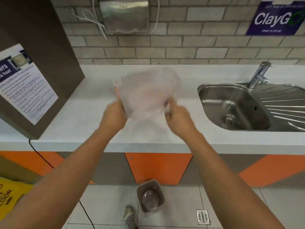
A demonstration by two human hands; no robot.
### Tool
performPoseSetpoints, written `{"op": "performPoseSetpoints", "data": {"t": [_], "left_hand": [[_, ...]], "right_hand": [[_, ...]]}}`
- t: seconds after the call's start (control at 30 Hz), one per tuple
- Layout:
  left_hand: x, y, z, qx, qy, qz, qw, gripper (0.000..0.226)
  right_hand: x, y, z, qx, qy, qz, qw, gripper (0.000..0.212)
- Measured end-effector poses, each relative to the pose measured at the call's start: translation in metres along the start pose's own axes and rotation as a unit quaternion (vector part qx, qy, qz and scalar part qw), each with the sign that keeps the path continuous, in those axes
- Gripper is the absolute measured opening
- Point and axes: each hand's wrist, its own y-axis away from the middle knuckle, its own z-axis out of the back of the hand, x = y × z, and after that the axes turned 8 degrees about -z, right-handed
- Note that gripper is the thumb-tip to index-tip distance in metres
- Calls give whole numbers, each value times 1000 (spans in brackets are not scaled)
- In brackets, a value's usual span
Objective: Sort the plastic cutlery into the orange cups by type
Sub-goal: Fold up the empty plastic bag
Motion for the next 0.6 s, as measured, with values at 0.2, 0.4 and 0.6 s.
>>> {"op": "performPoseSetpoints", "data": {"t": [0.2, 0.4, 0.6], "left_hand": [[42, 40, -22, -3, 19, 110, 994, 16], [-49, -7, 82, -320, 160, -64, 932, 34], [10, -5, 38, 68, -129, -14, 989, 36]], "right_hand": [[-44, 14, -22, 177, -8, -181, 967, 19], [37, -2, 59, -351, -294, 9, 889, 20], [-12, -5, 32, -6, 89, -70, 994, 32]]}}
